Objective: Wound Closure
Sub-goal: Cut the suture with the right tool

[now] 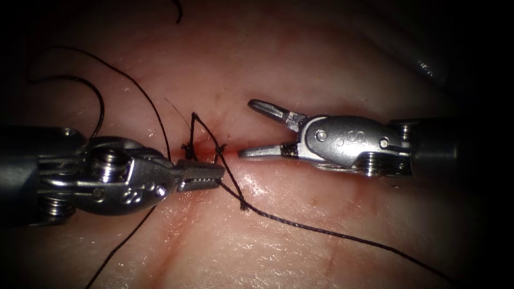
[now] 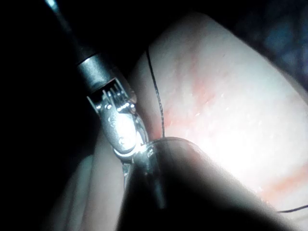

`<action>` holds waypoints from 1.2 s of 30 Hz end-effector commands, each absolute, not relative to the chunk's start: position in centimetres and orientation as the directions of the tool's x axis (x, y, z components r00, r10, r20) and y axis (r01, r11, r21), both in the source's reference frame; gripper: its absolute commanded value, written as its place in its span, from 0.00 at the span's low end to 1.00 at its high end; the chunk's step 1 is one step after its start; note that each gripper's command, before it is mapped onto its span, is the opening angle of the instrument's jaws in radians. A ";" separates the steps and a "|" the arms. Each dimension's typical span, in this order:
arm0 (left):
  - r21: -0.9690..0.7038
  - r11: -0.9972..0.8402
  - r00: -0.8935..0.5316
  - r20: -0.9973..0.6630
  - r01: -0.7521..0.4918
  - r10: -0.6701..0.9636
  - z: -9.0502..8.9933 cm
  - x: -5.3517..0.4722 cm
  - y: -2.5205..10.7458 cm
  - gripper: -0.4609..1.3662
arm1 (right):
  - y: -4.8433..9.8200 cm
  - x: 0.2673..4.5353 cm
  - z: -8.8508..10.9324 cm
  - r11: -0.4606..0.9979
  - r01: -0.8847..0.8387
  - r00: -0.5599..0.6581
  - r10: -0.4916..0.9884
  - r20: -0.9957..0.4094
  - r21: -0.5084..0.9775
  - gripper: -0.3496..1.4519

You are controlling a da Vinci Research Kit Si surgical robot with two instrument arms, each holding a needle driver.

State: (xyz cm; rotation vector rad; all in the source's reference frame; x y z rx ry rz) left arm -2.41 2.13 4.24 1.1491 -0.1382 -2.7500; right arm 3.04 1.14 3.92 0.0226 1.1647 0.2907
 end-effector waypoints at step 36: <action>0.149 -0.980 -0.696 -0.691 0.129 -0.197 4.0 -2.49 2.1 0.06 | 1.1 3.91 4.3 0.957 -0.232 0.302 0.240 -0.923 0.173 0.90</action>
